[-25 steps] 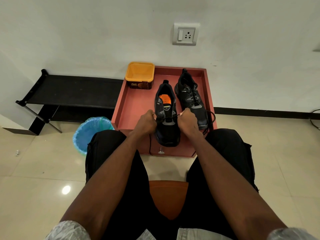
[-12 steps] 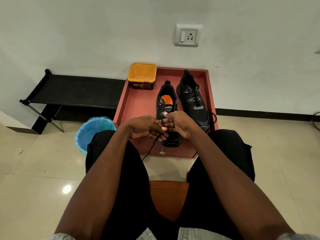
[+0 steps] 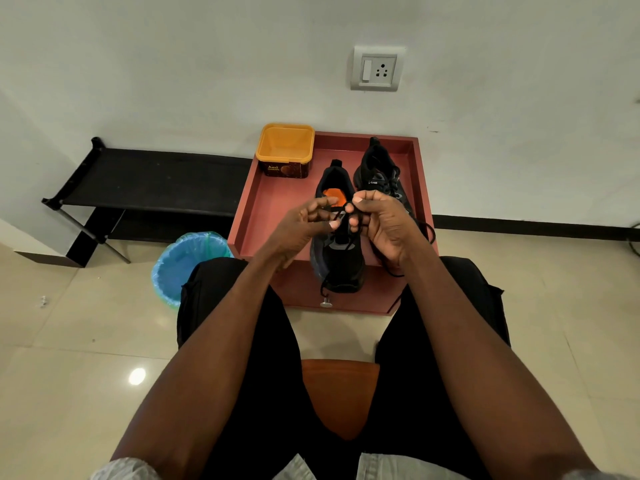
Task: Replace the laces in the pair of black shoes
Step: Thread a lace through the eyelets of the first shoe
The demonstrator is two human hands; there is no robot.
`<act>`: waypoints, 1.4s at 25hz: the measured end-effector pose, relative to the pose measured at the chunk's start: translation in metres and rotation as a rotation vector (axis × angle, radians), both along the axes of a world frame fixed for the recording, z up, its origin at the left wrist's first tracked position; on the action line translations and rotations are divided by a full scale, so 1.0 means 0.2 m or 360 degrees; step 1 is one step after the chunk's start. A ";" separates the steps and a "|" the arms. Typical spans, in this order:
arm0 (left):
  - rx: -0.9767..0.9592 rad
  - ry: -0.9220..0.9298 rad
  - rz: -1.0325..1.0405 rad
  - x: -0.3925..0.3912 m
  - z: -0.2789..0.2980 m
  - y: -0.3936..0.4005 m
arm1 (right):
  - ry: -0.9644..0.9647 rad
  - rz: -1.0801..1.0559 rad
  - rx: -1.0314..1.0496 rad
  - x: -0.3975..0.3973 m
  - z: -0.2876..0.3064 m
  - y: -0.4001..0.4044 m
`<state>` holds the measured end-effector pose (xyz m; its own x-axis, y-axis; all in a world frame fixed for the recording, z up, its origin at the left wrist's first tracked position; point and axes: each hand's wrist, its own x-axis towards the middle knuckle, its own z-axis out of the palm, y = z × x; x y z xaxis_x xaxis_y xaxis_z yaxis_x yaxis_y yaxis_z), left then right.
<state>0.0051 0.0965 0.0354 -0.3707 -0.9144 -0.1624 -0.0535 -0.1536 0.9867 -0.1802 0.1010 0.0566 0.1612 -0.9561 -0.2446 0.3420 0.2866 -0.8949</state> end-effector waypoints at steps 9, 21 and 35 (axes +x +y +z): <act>0.0156 -0.1184 0.1082 0.11 -0.08 -0.06 | 0.0194 -0.0513 0.0132 -0.21 -0.03 -0.09; -0.0230 -0.0240 0.0416 -0.08 -0.04 -0.05 | 0.0839 -0.0016 0.0007 -0.09 -0.07 -0.07; -0.0425 -0.1096 0.0727 -0.06 -0.08 -0.10 | 0.0999 -0.0060 0.0149 -0.06 -0.13 -0.11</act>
<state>-0.0075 0.0775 0.0189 0.1438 -0.9893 0.0257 -0.6418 -0.0734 0.7633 -0.1924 0.0793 0.0305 -0.0736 -0.9283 -0.3645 -0.2280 0.3715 -0.9000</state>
